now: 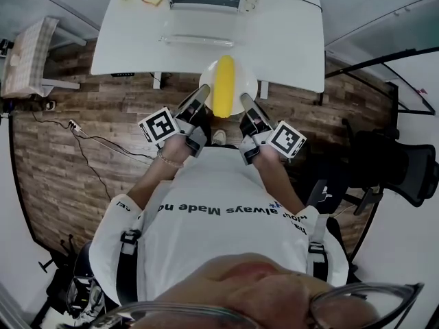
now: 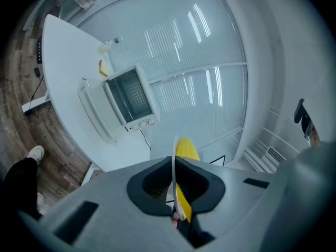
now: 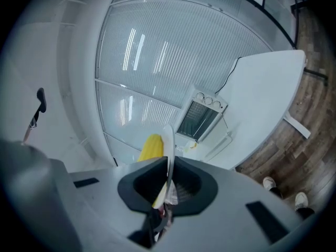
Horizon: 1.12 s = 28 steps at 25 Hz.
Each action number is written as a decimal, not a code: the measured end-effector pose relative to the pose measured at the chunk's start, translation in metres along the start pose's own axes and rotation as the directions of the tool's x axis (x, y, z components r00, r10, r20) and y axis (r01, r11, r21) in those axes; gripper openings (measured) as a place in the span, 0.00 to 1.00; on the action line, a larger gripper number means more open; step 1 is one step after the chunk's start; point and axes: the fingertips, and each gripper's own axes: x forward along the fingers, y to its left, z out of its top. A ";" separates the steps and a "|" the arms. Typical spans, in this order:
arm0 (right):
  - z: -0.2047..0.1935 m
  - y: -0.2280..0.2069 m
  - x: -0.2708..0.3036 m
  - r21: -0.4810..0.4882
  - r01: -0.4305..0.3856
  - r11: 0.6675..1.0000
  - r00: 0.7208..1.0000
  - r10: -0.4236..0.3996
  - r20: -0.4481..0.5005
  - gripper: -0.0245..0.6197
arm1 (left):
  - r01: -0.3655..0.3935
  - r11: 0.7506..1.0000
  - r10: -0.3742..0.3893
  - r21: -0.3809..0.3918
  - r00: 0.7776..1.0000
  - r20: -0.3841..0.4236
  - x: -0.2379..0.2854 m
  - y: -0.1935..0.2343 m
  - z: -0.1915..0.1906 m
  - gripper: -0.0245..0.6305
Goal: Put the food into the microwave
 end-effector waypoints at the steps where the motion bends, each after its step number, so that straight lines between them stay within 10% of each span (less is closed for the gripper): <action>1: 0.003 0.000 0.006 -0.005 -0.001 1.000 1.000 0.001 0.000 0.08 | -0.007 1.000 0.007 0.012 1.000 -0.003 0.003 0.003 0.006 0.07; 28: 0.095 -0.001 0.271 0.017 0.050 0.999 0.998 -0.051 0.040 0.08 | -0.003 0.999 0.005 0.034 0.998 -0.068 0.123 0.071 0.257 0.07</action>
